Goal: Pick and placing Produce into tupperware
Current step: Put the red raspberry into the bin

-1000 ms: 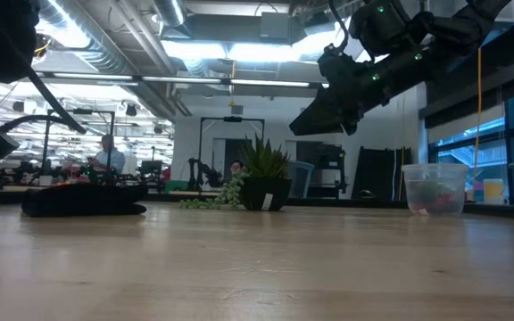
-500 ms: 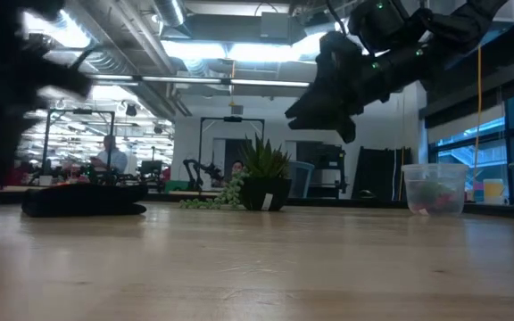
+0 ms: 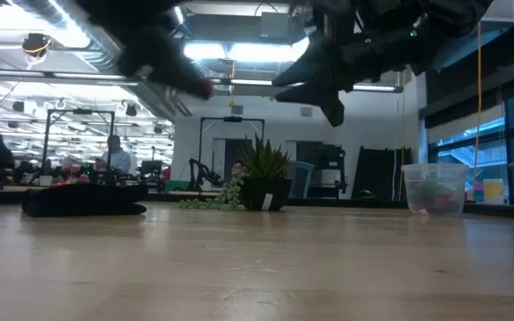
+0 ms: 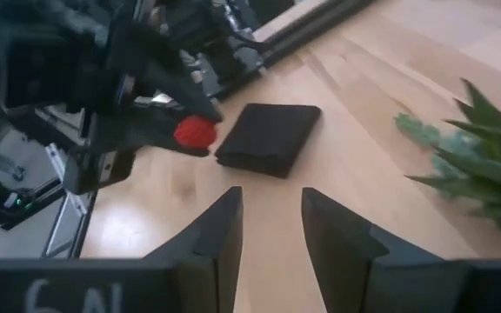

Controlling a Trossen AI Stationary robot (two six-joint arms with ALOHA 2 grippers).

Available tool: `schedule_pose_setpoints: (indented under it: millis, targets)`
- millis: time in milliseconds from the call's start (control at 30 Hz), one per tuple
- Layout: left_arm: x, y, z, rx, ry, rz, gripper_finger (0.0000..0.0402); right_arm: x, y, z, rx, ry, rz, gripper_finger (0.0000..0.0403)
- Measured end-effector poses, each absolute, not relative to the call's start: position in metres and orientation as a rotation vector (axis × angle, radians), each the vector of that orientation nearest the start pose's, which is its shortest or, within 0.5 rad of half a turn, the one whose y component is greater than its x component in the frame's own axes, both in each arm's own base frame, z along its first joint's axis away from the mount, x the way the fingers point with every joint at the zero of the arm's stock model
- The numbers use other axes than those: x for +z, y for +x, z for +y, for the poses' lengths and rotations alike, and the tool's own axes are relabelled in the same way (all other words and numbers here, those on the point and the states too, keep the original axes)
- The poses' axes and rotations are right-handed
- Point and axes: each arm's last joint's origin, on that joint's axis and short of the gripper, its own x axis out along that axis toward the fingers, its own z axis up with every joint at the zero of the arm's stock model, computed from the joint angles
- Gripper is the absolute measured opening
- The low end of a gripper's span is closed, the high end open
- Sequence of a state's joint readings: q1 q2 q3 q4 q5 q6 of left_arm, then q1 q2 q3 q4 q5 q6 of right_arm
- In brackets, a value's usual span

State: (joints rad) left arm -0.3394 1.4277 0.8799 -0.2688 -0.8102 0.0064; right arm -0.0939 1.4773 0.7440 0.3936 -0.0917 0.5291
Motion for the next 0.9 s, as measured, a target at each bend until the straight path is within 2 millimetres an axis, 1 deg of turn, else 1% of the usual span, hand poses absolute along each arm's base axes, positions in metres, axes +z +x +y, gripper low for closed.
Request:
schedule_pose_setpoints:
  millis: [100,300,367,467,533,600,667,700,800,900]
  targets:
    - [0.234,0.285,-0.065,0.431,0.506,0.617,0.0094,0.220,0.310,-0.022,-0.068,0.521,0.318,0.0122]
    - [0.245,0.300,-0.047,0.316,0.528,0.521,0.0094,0.227,0.314,-0.018,-0.048,0.459,0.296,0.0122]
    - [0.246,0.302,-0.043,0.271,0.526,0.508,0.0094,0.227,0.314,-0.018,-0.043,0.429,0.293,0.0122]
    - [0.242,0.306,-0.037,0.237,0.534,0.515,0.0094,0.227,0.314,-0.018,-0.043,0.418,0.293,0.0126]
    - [0.240,0.308,-0.036,0.235,0.555,0.526,0.0094,0.227,0.314,-0.018,-0.043,0.418,0.294,0.0138]
    - [0.236,0.312,-0.035,0.232,0.571,0.528,0.0094,0.227,0.314,-0.018,-0.043,0.432,0.296,0.0159]
    - [0.231,0.314,-0.034,0.230,0.578,0.544,0.0094,0.226,0.313,-0.018,-0.062,0.531,0.312,0.0182]
    - [0.229,0.316,-0.034,0.232,0.581,0.541,0.0094,0.224,0.313,-0.019,-0.070,0.544,0.327,0.0192]
    - [0.226,0.318,-0.032,0.232,0.600,0.553,0.0094,0.222,0.312,-0.019,-0.085,0.532,0.347,0.0219]
    - [0.224,0.318,-0.030,0.247,0.605,0.566,0.0094,0.222,0.312,-0.019,-0.086,0.527,0.349,0.0237]
